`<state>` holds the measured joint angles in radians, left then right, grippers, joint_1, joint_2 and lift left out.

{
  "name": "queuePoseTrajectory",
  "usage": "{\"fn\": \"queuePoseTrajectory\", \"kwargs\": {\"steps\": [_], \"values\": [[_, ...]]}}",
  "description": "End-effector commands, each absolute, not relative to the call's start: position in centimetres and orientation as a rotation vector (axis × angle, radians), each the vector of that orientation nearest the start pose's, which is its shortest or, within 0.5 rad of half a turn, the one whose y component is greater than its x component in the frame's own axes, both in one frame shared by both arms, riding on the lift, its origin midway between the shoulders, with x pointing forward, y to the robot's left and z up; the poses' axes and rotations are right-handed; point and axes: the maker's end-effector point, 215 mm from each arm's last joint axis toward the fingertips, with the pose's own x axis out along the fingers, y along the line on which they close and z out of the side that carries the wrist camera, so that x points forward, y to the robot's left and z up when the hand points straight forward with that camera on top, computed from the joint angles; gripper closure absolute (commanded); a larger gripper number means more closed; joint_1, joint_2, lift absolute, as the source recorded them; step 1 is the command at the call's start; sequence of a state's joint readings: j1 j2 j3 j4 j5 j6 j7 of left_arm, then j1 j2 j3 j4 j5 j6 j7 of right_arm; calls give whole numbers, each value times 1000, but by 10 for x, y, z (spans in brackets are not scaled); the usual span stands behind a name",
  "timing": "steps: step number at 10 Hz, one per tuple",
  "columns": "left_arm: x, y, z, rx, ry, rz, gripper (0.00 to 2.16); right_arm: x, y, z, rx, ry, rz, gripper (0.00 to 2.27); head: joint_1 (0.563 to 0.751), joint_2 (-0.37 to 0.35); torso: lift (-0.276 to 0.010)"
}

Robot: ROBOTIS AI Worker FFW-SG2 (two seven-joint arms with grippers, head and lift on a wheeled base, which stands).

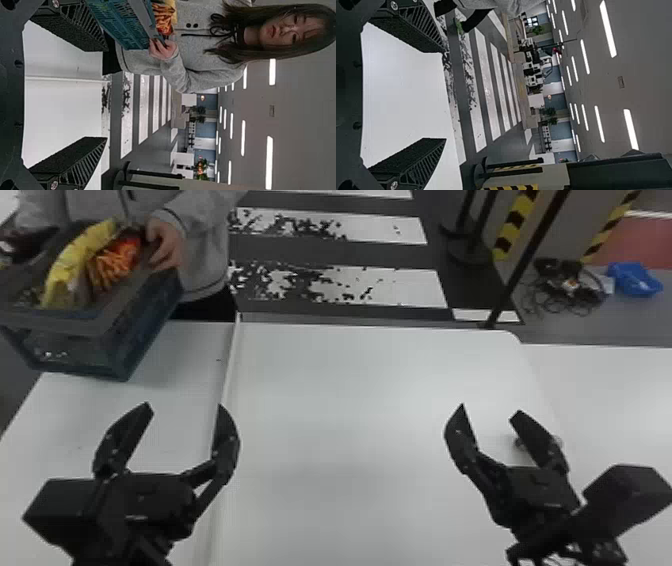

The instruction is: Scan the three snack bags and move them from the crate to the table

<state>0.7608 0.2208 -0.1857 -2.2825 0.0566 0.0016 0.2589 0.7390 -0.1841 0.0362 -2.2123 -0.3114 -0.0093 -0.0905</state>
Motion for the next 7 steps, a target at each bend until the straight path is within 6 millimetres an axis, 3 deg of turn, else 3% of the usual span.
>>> {"fn": "queuePoseTrajectory", "kwargs": {"steps": [1,7], "values": [[365,187,-325,-8,81,-24,76,377,-229,-347,188,118,37,90,695,-65,-62],[365,185,-321,-4,65,-36,90,378,-229,-346,187,115,36,90,695,-68,-62]]}}
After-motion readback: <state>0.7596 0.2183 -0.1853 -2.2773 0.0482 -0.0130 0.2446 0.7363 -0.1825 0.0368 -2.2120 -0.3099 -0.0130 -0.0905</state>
